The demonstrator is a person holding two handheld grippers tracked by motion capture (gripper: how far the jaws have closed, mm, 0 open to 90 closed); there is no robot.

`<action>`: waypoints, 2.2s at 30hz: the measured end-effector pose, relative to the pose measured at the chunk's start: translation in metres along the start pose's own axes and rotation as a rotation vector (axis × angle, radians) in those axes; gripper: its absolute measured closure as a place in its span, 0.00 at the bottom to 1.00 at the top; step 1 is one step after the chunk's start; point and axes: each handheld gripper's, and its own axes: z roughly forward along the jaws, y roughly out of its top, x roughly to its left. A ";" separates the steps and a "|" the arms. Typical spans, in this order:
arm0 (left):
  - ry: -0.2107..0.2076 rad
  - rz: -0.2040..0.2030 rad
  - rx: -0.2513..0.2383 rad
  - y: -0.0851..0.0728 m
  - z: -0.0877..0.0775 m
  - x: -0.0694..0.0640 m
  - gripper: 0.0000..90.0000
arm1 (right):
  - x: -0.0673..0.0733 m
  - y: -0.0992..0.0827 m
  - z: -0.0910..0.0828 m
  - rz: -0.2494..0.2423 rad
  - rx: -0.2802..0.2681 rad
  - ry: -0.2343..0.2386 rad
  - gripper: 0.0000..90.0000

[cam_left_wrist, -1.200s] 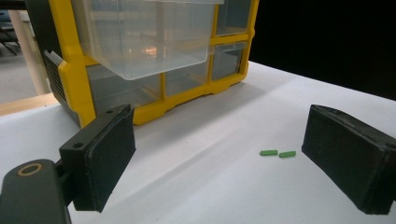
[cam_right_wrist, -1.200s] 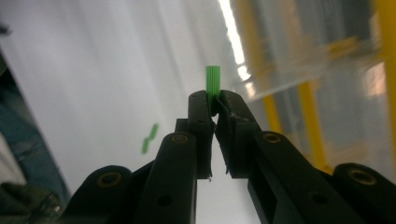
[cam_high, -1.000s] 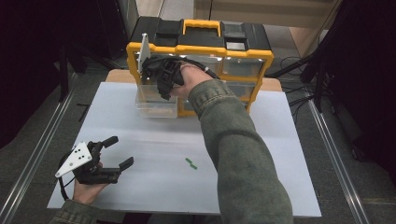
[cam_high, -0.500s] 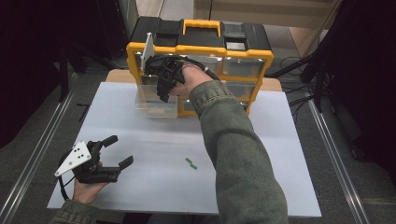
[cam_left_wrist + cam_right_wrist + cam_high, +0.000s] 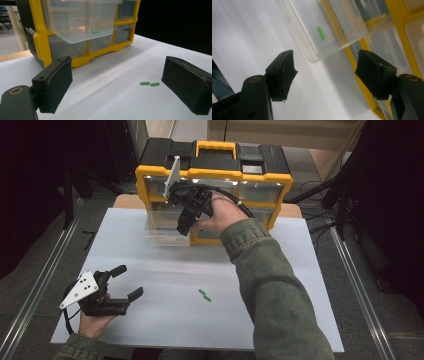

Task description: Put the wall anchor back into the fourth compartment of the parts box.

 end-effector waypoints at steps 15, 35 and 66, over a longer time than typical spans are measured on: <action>-0.001 -0.001 0.003 0.000 0.003 0.000 0.10 | 0.019 -0.054 0.002 0.017 -0.011 0.002 0.37; 0.000 -0.003 0.015 0.000 0.006 0.000 0.10 | 0.037 -0.098 0.067 0.088 0.052 0.074 0.39; 0.001 0.007 0.011 0.000 0.007 0.000 0.10 | 0.078 -0.115 0.174 0.062 0.202 0.090 0.51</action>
